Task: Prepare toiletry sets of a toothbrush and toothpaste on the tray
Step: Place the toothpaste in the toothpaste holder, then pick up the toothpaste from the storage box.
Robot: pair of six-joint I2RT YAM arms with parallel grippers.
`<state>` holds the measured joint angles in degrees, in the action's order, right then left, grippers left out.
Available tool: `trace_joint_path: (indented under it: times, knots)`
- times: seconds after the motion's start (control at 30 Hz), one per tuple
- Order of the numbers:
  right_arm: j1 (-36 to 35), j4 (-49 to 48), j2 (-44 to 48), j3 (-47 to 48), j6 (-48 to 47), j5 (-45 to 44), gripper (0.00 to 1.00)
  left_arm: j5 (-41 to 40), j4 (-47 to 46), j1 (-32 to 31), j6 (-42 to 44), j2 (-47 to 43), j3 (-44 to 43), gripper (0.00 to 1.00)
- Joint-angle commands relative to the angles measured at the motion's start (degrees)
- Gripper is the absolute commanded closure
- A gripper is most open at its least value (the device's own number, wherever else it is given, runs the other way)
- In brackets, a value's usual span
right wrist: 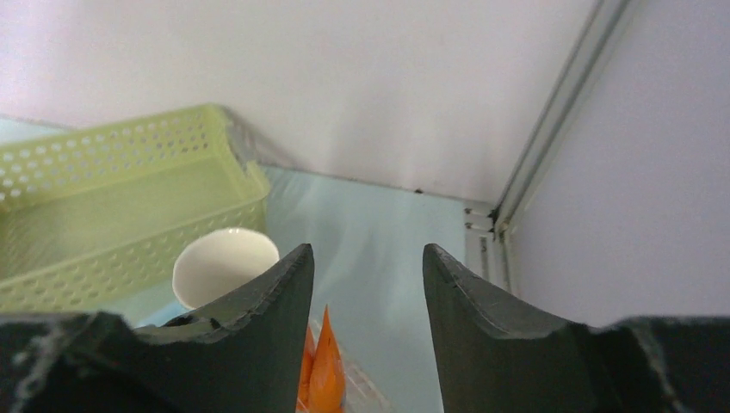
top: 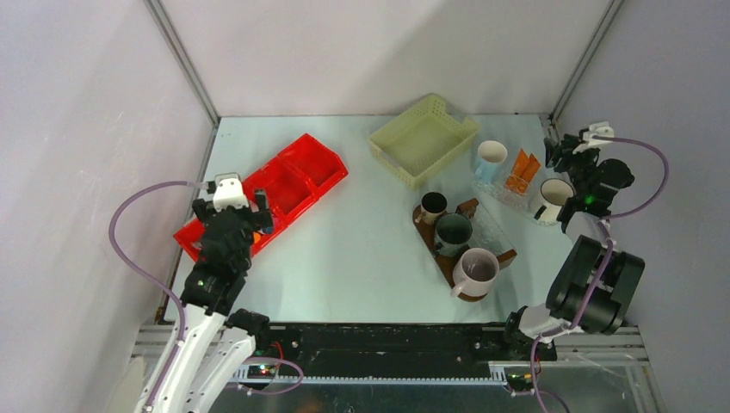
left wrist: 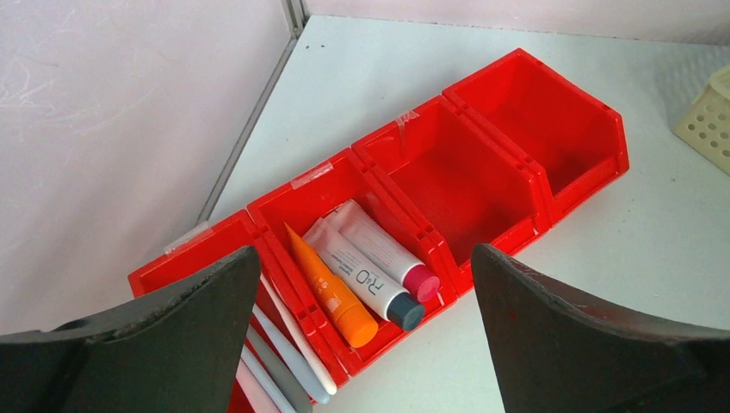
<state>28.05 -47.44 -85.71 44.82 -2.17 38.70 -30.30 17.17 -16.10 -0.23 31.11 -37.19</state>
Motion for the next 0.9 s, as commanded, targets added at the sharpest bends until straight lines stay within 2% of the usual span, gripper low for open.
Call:
trace_joint_path:
  times: [0.0,0.17,0.4,0.57,0.87]
  knots:
    - [-0.23,4.59,7.14,0.11,4.97,-9.78,0.46,-1.78,1.73,0.43,-5.80,3.44,-2.29,0.00]
    - [-3.54,11.32,15.11,0.23,8.53,-18.89,0.43,-3.47,9.51,0.45,-14.52,12.35,-7.73,0.00]
    - [-12.17,22.12,21.99,1.61,14.51,-24.59,0.41,-4.82,19.67,0.52,-26.98,23.31,-13.75,0.00]
    - [-20.41,27.22,23.88,3.99,15.08,-25.72,0.40,-4.30,20.71,0.68,-32.90,27.05,-14.42,0.00]
    - [-29.55,30.00,27.18,5.31,20.81,-22.47,0.33,-4.08,19.75,1.57,-38.71,33.27,-15.52,0.03]
